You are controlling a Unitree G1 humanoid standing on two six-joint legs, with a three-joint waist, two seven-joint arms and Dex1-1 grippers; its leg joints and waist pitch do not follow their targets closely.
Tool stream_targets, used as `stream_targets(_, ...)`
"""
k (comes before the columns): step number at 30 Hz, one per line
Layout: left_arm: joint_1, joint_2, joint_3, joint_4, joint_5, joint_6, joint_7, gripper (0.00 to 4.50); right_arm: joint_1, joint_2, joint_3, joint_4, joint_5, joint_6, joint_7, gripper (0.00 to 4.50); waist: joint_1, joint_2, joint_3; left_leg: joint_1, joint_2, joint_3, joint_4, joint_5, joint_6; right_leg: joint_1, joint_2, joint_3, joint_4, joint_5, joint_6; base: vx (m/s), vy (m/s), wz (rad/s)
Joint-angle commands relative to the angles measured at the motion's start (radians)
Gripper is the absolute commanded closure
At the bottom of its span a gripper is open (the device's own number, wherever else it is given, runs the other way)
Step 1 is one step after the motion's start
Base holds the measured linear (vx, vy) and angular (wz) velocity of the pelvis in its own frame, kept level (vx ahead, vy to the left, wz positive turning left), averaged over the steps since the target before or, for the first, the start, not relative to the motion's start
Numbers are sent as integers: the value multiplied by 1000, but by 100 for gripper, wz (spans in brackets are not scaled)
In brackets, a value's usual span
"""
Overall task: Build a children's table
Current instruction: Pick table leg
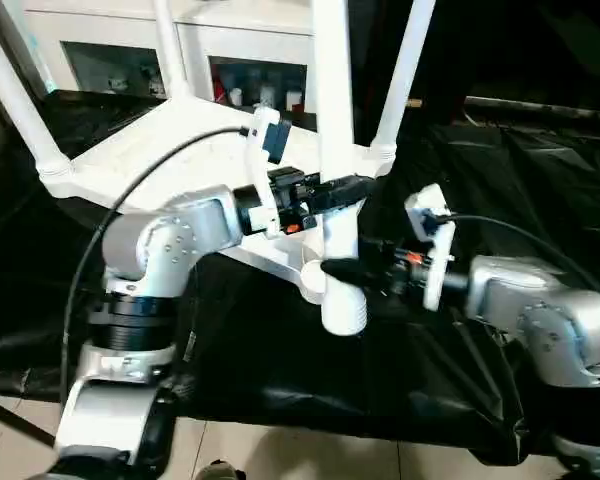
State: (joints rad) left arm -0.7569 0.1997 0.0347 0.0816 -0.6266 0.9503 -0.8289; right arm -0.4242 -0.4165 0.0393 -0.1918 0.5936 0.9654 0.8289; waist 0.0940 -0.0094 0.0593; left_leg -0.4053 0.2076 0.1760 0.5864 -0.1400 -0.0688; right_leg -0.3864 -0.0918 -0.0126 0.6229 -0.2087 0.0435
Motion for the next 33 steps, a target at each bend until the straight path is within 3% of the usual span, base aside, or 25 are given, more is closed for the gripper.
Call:
stream_targets(1,-6,18,-20,-48,-32,-1,-50,265,-4,-23,21,-12,-3,-9,29,138,5,-14,-75,30,3,9,-62,-146,-17,36,-22,11,-66,-70,-200,0,0,0)
stream_targets(11,2,46,-63,-77,-55,3,-126,265,-13,-72,61,-2,23,-17,126,138,8,-18,-75,30,4,9,-59,-149,-10,36,-23,11,-63,-78,-211,0,0,0)
stream_targets(13,2,48,-65,-78,-55,3,-129,265,-14,-71,60,1,27,-16,131,175,9,-18,-75,31,4,10,-59,-152,-12,34,-22,11,-63,-79,-212,0,0,0)
stream_targets(22,-2,53,-62,-70,-62,-5,-131,265,-11,-69,67,7,47,-17,147,249,12,-18,-76,31,4,9,-57,-152,-14,34,-21,11,-61,-78,-215,0,0,0)
stream_targets(27,-2,48,-62,-54,-35,-32,-105,265,-6,-54,63,9,38,-29,125,259,14,-18,-76,32,3,9,-57,-155,-16,34,-21,11,-61,-78,-215,0,0,0)
stream_targets(28,-10,36,-50,-32,-22,-28,-59,209,-7,-46,61,11,31,-34,105,261,15,-17,-77,32,4,9,-56,-153,-16,34,-22,12,-61,-75,-214,0,0,0)
stream_targets(33,-27,-14,0,-1,11,-64,72,176,-7,-23,60,16,9,-50,52,261,18,-20,-78,30,3,9,-55,-152,-22,37,-23,12,-62,-69,-214,0,0,0)
